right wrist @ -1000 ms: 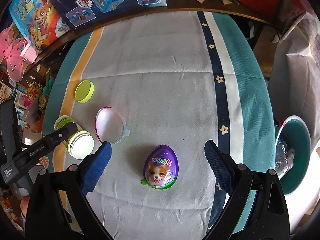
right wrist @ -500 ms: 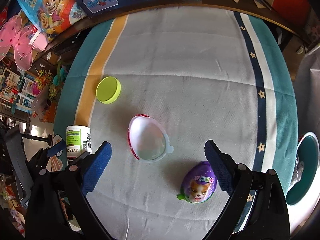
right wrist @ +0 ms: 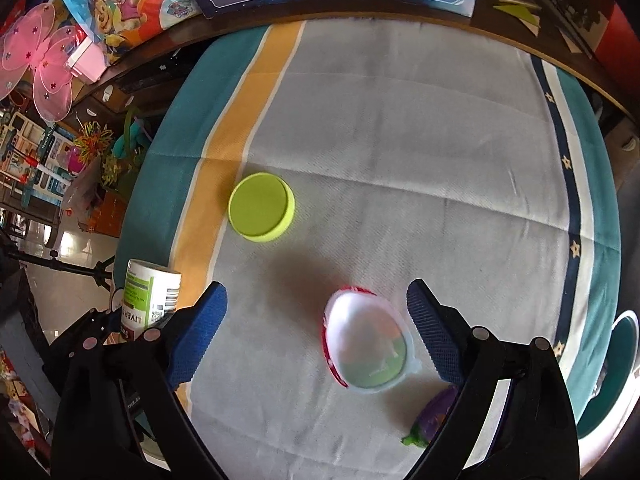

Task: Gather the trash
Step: 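Grasp the white Swisse jar with the left tool and lift it, then grasp the lime-green lid with the right tool while the left tool holds the jar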

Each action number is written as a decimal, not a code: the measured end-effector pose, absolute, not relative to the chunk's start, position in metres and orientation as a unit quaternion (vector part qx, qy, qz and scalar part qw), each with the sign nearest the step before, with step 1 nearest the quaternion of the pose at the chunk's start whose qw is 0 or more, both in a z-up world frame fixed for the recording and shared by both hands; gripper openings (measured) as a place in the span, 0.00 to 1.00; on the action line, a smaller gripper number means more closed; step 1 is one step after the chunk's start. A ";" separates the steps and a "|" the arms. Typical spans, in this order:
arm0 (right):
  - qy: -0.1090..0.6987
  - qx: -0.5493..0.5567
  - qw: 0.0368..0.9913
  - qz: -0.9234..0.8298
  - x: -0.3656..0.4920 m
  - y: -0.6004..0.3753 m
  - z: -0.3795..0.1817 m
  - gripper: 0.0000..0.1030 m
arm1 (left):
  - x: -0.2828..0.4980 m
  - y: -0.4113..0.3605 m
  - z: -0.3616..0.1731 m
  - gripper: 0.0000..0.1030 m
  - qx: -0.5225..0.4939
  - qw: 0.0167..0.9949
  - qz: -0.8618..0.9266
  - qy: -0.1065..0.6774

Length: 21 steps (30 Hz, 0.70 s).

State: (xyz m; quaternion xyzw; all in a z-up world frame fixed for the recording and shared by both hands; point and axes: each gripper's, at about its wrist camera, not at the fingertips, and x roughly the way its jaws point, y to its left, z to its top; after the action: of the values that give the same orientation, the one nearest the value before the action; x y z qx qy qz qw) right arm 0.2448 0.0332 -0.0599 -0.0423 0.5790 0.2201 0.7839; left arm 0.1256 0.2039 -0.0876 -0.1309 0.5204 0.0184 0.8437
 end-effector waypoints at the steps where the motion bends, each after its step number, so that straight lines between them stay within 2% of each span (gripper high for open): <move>1: 0.578 -0.047 0.784 0.223 0.249 0.041 -0.062 0.83 | 0.125 0.209 -0.086 0.50 -0.132 0.846 0.022 0.516; 7: 0.581 -0.072 0.774 0.240 0.265 0.083 -0.088 0.70 | 0.122 0.228 -0.084 0.50 -0.143 0.849 0.025 0.509; 14: 0.558 -0.114 0.784 0.247 0.266 0.106 -0.100 0.61 | 0.126 0.232 -0.090 0.50 -0.149 0.845 0.021 0.513; 16: 0.545 -0.137 0.791 0.243 0.264 0.110 -0.100 0.51 | 0.127 0.234 -0.092 0.50 -0.151 0.844 0.021 0.515; 21: 0.541 -0.140 0.797 0.232 0.261 0.098 -0.097 0.50 | 0.127 0.234 -0.093 0.53 -0.151 0.843 0.024 0.516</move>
State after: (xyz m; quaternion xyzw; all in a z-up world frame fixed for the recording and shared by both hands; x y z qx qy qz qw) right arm 0.2611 0.0975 -0.0973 -0.1400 0.5406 0.2317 0.7965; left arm 0.1269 0.2338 -0.0934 -0.1512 0.5157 0.0245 0.8429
